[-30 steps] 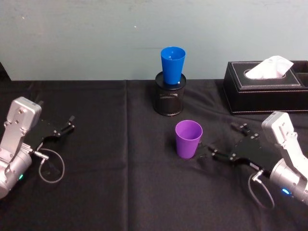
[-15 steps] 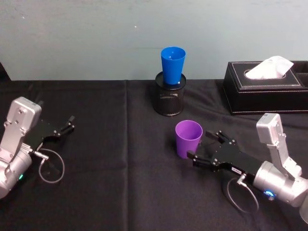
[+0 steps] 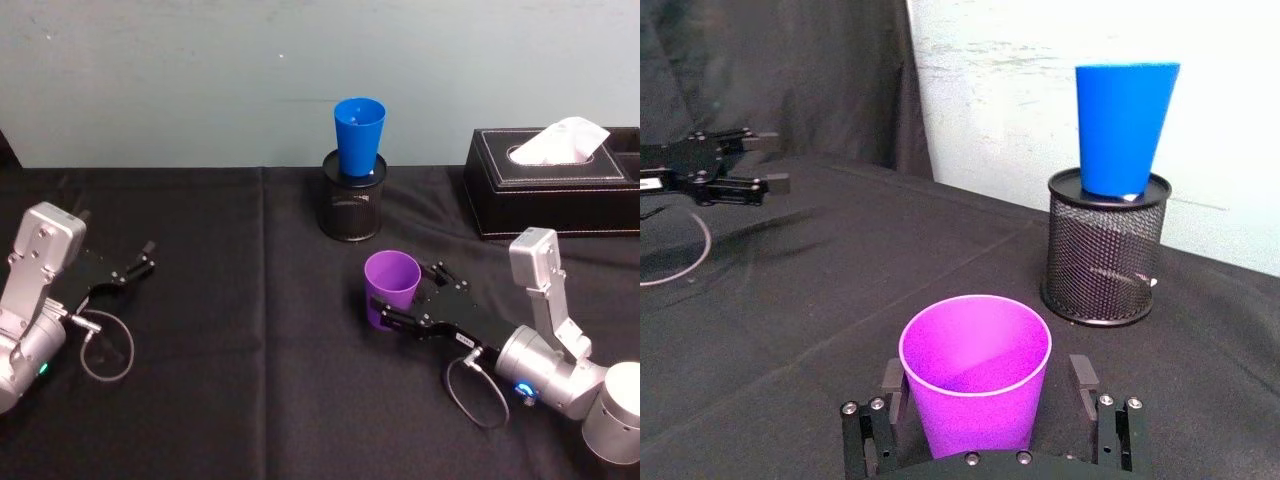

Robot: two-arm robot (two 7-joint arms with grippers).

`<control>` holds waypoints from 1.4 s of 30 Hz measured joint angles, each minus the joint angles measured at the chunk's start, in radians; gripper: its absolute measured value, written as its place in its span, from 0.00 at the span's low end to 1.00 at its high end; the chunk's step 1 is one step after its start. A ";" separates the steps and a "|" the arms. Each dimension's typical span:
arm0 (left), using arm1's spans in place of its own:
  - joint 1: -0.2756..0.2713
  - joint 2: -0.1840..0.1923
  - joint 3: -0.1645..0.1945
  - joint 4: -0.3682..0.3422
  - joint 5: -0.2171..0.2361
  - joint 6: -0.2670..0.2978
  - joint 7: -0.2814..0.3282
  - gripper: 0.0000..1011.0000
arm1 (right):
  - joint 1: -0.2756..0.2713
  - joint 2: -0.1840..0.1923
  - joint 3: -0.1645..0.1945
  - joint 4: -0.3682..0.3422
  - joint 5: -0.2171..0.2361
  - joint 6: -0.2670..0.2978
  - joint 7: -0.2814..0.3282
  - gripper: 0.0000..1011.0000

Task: Pick up one cup with a gripper and tap it against the other cup.

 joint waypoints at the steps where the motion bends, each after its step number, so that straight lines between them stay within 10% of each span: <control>1: 0.000 0.000 0.000 0.000 0.000 0.000 0.000 0.99 | 0.003 -0.007 0.002 0.010 0.000 0.000 0.000 0.99; 21: 0.000 0.000 0.000 0.000 0.000 0.000 0.000 0.99 | 0.029 -0.090 0.041 0.084 -0.017 -0.019 0.021 0.99; 30: 0.000 0.000 0.000 0.000 0.000 0.000 0.000 0.99 | 0.020 -0.094 0.055 0.058 -0.040 0.000 0.026 0.80; 42: 0.000 0.000 0.000 0.000 0.000 0.000 0.000 0.99 | -0.062 -0.036 0.099 -0.231 -0.075 0.137 -0.086 0.74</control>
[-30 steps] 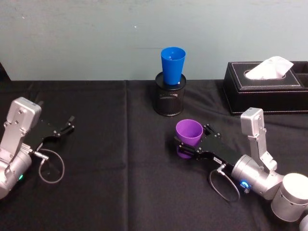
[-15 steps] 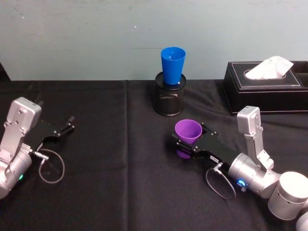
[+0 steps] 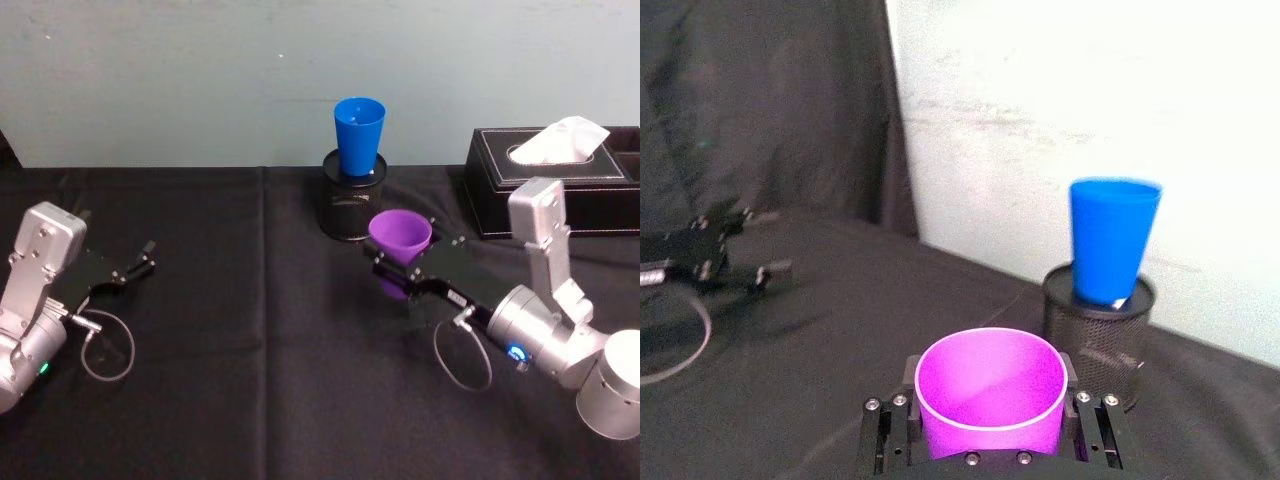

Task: Pick up one cup with a gripper and tap it against the other cup.

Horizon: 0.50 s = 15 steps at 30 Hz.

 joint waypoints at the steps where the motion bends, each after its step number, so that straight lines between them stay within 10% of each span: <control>1: 0.000 0.000 0.000 0.000 0.000 0.000 0.000 0.99 | -0.011 0.002 0.010 -0.041 -0.003 0.029 -0.031 0.74; 9: 0.000 0.000 0.000 0.000 0.000 0.000 0.000 0.99 | -0.076 -0.031 0.040 -0.187 -0.078 0.134 -0.208 0.74; 15: 0.000 0.000 0.000 0.000 0.000 0.000 0.000 0.99 | -0.089 -0.055 0.042 -0.198 -0.101 0.137 -0.224 0.74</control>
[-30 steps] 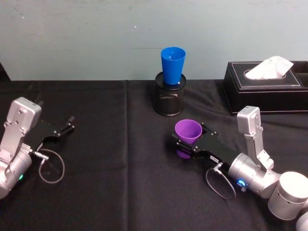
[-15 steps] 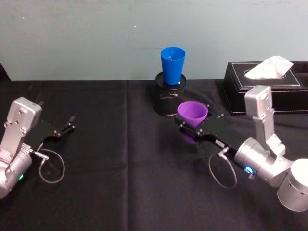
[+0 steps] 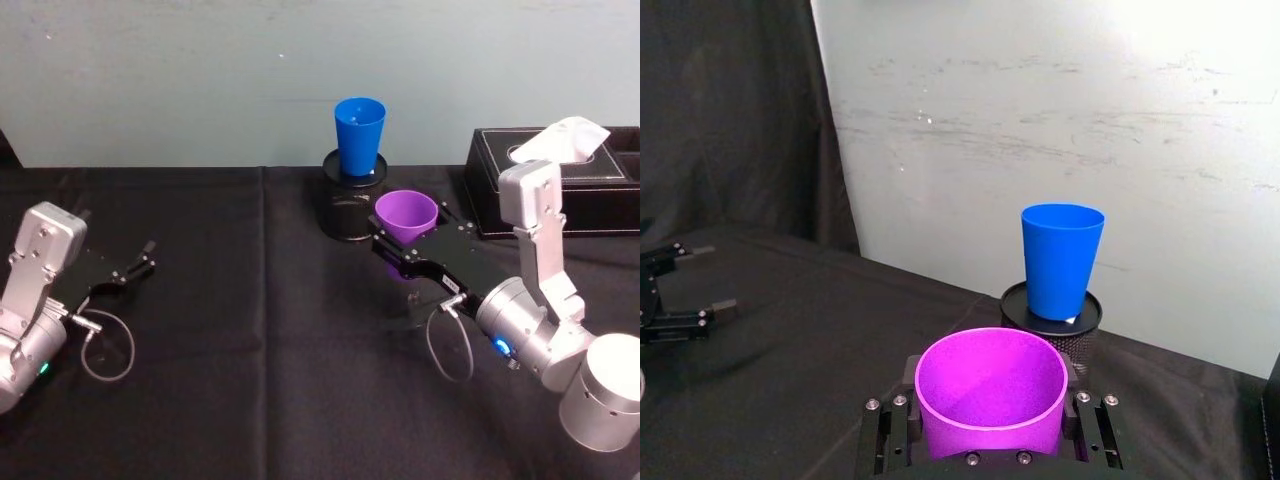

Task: Pick up one cup with a gripper and tap it against the other cup.

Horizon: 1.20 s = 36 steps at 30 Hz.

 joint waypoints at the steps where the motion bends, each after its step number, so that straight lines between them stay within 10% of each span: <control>1: 0.000 0.000 0.000 0.000 0.000 0.000 0.000 0.99 | -0.002 -0.005 0.003 0.001 -0.002 -0.003 0.000 0.74; 36: 0.000 0.000 0.000 0.000 0.000 0.000 0.000 0.99 | -0.006 -0.012 0.006 0.005 -0.010 -0.016 -0.001 0.74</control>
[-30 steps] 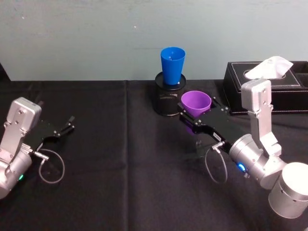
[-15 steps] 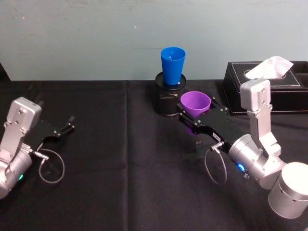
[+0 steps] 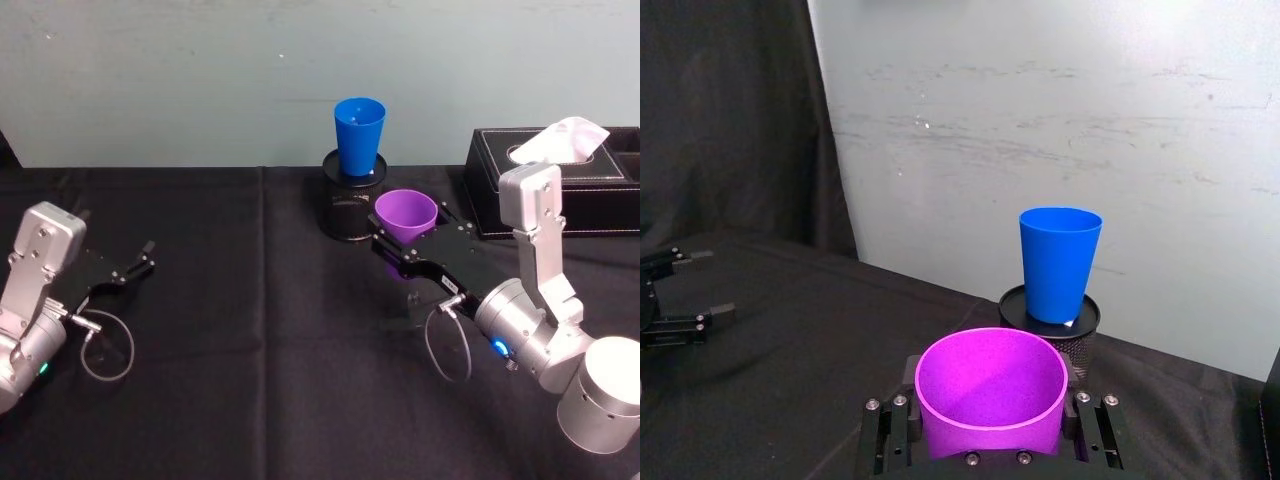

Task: Pick up one cup with a gripper and tap it against the other cup.

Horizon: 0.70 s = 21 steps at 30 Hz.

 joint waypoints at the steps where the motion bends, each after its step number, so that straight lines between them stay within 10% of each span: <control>1: 0.000 0.000 0.000 0.000 0.000 0.000 0.000 0.99 | 0.000 0.000 0.000 0.000 0.000 0.000 0.000 0.74; 21: 0.000 0.000 0.000 0.000 0.000 0.000 0.000 0.99 | 0.000 0.000 0.000 -0.001 0.001 0.001 0.000 0.74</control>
